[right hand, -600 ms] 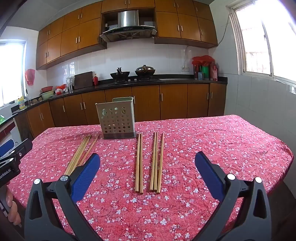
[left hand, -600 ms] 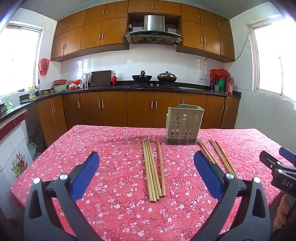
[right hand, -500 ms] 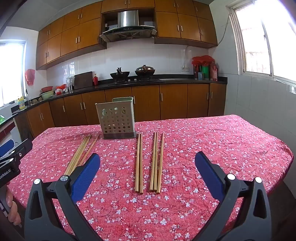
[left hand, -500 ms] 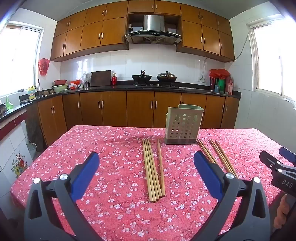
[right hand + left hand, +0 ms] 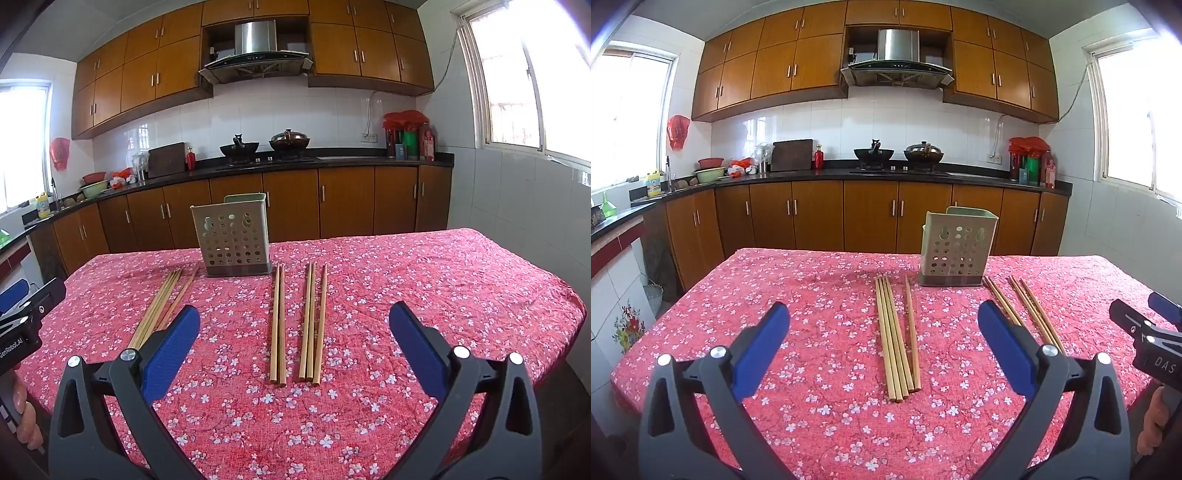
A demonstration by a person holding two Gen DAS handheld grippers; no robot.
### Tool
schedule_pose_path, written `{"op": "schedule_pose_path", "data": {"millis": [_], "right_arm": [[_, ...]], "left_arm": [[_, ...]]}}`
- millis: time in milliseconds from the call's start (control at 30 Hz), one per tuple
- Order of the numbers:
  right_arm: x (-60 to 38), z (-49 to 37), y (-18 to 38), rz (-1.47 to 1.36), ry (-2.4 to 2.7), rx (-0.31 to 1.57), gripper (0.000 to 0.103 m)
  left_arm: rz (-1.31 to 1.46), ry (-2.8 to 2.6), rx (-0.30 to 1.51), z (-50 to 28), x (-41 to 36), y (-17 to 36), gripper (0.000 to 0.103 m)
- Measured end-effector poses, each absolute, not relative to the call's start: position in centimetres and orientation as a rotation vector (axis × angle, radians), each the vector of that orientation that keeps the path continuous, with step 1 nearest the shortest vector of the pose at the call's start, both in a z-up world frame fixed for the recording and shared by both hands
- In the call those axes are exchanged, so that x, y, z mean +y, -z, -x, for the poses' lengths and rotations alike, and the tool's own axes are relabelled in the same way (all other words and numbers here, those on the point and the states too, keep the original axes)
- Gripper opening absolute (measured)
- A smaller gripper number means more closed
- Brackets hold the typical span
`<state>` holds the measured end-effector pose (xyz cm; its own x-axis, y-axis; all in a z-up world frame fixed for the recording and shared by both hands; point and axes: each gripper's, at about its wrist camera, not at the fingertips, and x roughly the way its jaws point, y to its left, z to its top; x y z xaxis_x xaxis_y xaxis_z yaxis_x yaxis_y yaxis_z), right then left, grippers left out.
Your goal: Organize utensils
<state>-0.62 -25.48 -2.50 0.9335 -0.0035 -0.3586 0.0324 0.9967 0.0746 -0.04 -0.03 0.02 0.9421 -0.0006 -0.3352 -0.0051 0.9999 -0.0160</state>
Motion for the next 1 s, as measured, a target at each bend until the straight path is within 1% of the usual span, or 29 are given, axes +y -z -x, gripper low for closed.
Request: {"op": "schedule_pose_path", "data": {"millis": [1000], "right_arm": [[-25.48, 0.65, 2.62, -0.082, 0.018, 0.367, 0.101]], "left_arm": [[0.018, -0.003, 0.345, 0.56, -0.14, 0.47, 0.099]]}}
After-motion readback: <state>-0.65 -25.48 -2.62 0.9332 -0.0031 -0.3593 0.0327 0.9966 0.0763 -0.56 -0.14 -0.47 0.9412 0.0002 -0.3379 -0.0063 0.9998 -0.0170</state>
